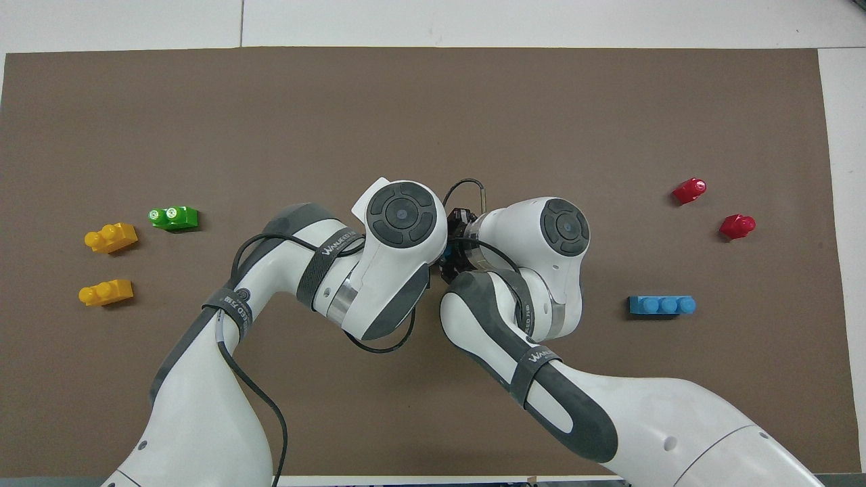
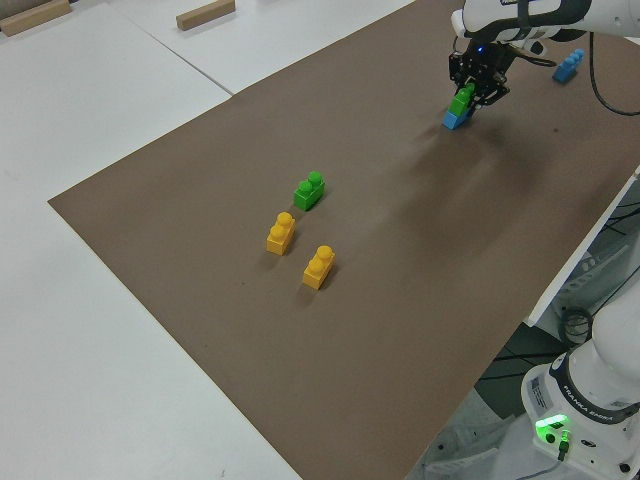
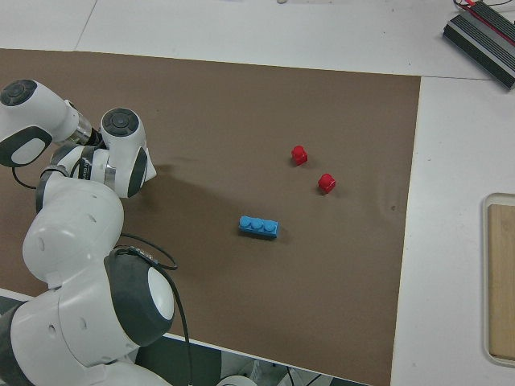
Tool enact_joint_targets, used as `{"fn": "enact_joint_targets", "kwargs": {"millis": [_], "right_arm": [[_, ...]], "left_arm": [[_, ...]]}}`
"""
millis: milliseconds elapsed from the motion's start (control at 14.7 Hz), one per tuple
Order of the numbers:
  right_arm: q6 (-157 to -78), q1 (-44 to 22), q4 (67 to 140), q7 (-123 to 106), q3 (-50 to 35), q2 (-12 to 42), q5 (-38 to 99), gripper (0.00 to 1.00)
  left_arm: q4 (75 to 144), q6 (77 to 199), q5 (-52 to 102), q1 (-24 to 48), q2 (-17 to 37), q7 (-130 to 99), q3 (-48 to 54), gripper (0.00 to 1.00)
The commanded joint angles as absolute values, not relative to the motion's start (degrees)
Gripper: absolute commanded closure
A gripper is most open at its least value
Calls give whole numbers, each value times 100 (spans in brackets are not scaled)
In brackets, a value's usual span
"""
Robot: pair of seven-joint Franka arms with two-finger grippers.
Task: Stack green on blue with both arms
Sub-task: 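Lower the green brick onto the blue brick held by the right gripper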
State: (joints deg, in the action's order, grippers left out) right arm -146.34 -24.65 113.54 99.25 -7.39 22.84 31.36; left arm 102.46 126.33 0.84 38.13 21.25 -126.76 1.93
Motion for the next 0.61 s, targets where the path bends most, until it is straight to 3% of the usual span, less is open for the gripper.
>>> {"fn": "enact_joint_targets", "kwargs": {"millis": [0,136,204,272,340,476,544], "right_arm": [[-14941,-2373,11549,9967,-721,2338,3173,100],[-14941,-2373,11549,9958,-721,2338,3164,98],[-14933,-2373,11549,9958,-721,2338,3164,76],[-14933,-2373,11549,9967,-721,2338,3173,57],[-14933,-2373,11540,9984,-721,2338,3164,48],[-14924,-2356,11522,9993,-721,2338,3182,28],[-14906,-2329,11496,9984,-721,2338,3182,25]], "left_arm": [[10880,12858,141,3911,1943,-12491,149,100],[10942,12858,141,3902,1925,-12305,149,100],[10951,12858,149,3894,1907,-12235,149,100],[10960,12867,149,3894,1907,-12139,149,53],[10951,12824,149,3894,1907,-12085,149,1],[10855,12727,149,3876,1899,-12067,132,0],[10767,12587,149,3824,1829,-12067,88,0]]}}
